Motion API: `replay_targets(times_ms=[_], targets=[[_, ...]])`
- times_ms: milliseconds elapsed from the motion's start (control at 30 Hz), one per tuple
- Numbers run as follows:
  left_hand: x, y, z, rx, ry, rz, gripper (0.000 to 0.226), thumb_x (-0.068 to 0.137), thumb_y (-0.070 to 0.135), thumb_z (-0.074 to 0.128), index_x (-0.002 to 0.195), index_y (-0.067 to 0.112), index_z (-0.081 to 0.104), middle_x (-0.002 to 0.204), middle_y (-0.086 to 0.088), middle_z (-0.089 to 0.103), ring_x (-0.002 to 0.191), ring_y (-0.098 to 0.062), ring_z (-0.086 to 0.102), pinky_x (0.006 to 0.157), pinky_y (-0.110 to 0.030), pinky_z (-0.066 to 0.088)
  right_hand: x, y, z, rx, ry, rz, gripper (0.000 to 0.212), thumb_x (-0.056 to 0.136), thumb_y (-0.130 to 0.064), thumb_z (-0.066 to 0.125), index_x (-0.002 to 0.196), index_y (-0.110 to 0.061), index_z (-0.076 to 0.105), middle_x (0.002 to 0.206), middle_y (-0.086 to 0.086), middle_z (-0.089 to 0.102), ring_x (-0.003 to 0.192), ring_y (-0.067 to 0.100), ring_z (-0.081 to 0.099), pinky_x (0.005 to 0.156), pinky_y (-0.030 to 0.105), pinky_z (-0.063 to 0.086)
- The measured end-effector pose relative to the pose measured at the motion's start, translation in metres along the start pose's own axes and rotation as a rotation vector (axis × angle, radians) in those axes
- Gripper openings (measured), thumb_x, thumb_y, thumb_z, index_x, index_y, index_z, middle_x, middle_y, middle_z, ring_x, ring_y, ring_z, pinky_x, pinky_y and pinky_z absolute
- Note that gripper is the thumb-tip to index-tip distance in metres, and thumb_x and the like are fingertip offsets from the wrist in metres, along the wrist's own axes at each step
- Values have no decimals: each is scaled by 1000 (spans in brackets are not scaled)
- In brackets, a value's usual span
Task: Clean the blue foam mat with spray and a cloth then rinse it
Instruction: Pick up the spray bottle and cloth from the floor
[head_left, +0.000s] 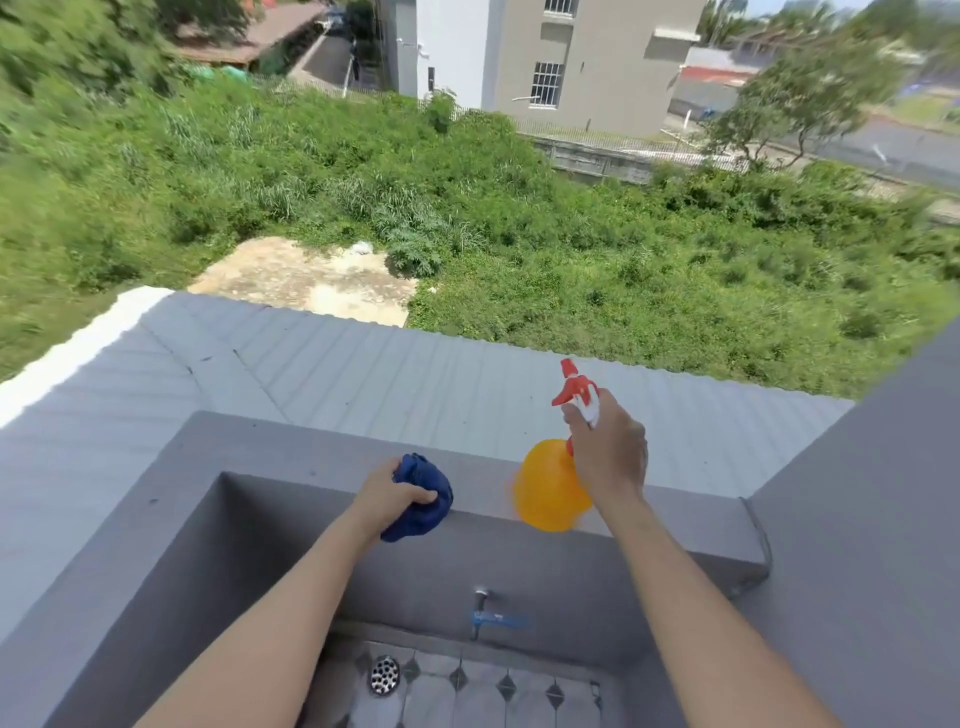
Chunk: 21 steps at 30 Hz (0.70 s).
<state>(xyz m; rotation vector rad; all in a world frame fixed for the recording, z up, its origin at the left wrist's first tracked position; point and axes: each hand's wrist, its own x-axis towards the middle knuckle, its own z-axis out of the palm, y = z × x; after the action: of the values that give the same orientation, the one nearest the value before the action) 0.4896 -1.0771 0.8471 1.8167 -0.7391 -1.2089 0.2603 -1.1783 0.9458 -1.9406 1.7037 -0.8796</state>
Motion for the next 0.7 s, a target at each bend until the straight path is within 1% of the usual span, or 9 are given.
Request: replay_targets(times_ms=[100, 167, 233, 333, 433, 500, 567, 633, 700], targets=[[11, 26, 47, 161, -96, 87, 25, 75, 8, 72, 81, 9, 47, 78, -5, 55, 74, -19, 53, 65, -29, 43, 19, 23, -12, 78, 10, 58, 24, 93, -37, 58, 87, -14, 60, 63, -3, 56, 70, 27, 55, 54, 32, 34], [16, 37, 66, 180, -210, 109, 27, 75, 15, 73, 81, 9, 47, 78, -5, 55, 74, -17, 53, 67, -28, 43, 23, 31, -16, 127, 13, 85, 29, 94, -37, 58, 80, -11, 58, 64, -11, 59, 69, 21, 55, 52, 28, 32], [20, 43, 82, 169, -289, 121, 37, 70, 25, 74, 86, 2, 50, 81, -8, 58, 76, -18, 56, 71, -32, 45, 27, 39, -23, 142, 10, 89, 31, 95, -37, 56, 81, -9, 54, 70, -13, 65, 69, 15, 56, 55, 27, 35], [32, 43, 98, 176, -251, 147, 37, 66, 32, 73, 77, 7, 48, 73, -7, 52, 68, -17, 50, 66, -34, 40, 31, 52, -31, 138, 10, 89, 31, 94, -38, 56, 82, -10, 60, 68, -15, 68, 70, 10, 62, 58, 27, 42], [44, 43, 112, 182, -315, 134, 28, 75, 29, 69, 73, 14, 45, 70, -6, 50, 67, -17, 48, 65, -32, 38, 31, 59, -33, 134, 18, 101, 31, 94, -38, 56, 81, -12, 61, 68, -16, 68, 66, 0, 60, 56, 25, 40], [51, 48, 125, 143, -379, 142, 23, 84, 25, 65, 78, 11, 48, 73, -6, 54, 70, -17, 52, 67, -29, 40, 31, 66, -34, 133, 29, 104, 32, 94, -40, 55, 81, -11, 61, 68, -17, 68, 64, 0, 60, 55, 25, 41], [58, 54, 133, 79, -398, 130, 25, 89, 27, 62, 90, 3, 54, 81, -10, 62, 76, -17, 59, 69, -28, 46, 32, 72, -36, 122, 39, 102, 33, 95, -41, 55, 81, -11, 62, 66, -19, 67, 63, 0, 60, 55, 22, 42], [70, 51, 133, 87, -356, 123, 28, 91, 30, 62, 102, 4, 59, 94, -14, 68, 86, -23, 65, 76, -32, 51, 32, 77, -37, 113, 41, 95, 32, 95, -42, 54, 81, -15, 63, 65, -20, 66, 63, -2, 60, 54, 18, 41], [88, 38, 124, 259, -241, 153, 28, 92, 31, 59, 105, 7, 59, 96, -14, 67, 93, -30, 64, 81, -38, 51, 34, 81, -38, 122, 45, 88, 29, 95, -43, 54, 83, -18, 64, 66, -20, 66, 69, -6, 61, 54, 16, 39]])
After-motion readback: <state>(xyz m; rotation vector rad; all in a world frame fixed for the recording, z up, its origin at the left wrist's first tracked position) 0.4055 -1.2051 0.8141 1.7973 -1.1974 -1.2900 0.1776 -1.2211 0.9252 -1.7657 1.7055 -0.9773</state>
